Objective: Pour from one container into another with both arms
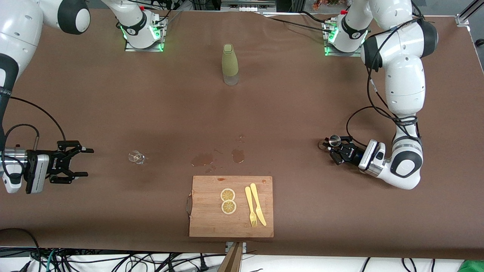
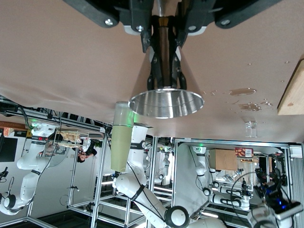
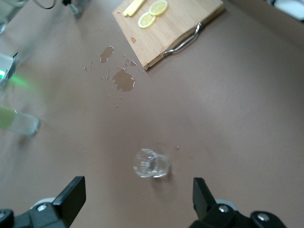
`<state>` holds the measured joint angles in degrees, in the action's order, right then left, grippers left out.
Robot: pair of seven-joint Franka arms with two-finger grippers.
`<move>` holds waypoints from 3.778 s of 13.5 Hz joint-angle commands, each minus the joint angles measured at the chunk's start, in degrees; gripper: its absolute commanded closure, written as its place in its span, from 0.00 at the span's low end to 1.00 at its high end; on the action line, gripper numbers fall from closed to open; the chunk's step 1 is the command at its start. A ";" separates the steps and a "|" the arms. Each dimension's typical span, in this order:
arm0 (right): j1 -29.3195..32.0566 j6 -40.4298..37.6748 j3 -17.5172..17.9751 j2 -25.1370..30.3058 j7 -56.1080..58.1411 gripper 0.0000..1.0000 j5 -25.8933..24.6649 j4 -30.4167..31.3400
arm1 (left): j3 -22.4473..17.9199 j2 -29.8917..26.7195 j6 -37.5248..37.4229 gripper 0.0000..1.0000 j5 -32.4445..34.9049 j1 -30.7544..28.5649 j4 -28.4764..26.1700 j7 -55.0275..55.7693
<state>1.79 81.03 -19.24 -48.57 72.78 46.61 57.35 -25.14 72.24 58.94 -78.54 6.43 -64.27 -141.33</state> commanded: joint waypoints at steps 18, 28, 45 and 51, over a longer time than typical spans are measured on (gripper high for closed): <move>-6.80 -6.68 14.85 36.86 -74.45 0.00 -40.27 22.62 | -3.68 -4.98 3.62 0.00 4.60 -0.10 -1.12 -7.91; -6.36 1.23 13.26 46.19 -71.29 0.00 -50.92 27.29 | 0.69 -36.52 30.23 0.00 36.83 -1.33 -16.57 8.05; -6.89 0.53 14.58 43.82 -75.60 0.00 -48.20 25.54 | 9.23 -71.17 25.78 0.00 77.66 6.67 -25.10 95.17; -6.71 0.62 14.58 43.82 -75.42 0.00 -48.20 25.54 | 13.70 -73.30 21.57 0.00 77.92 8.25 -26.35 120.18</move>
<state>-5.09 81.54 -4.71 -4.91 -2.01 -2.46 83.16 -13.23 0.40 81.70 -2.79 14.04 -89.44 -29.75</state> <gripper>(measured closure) 0.000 0.000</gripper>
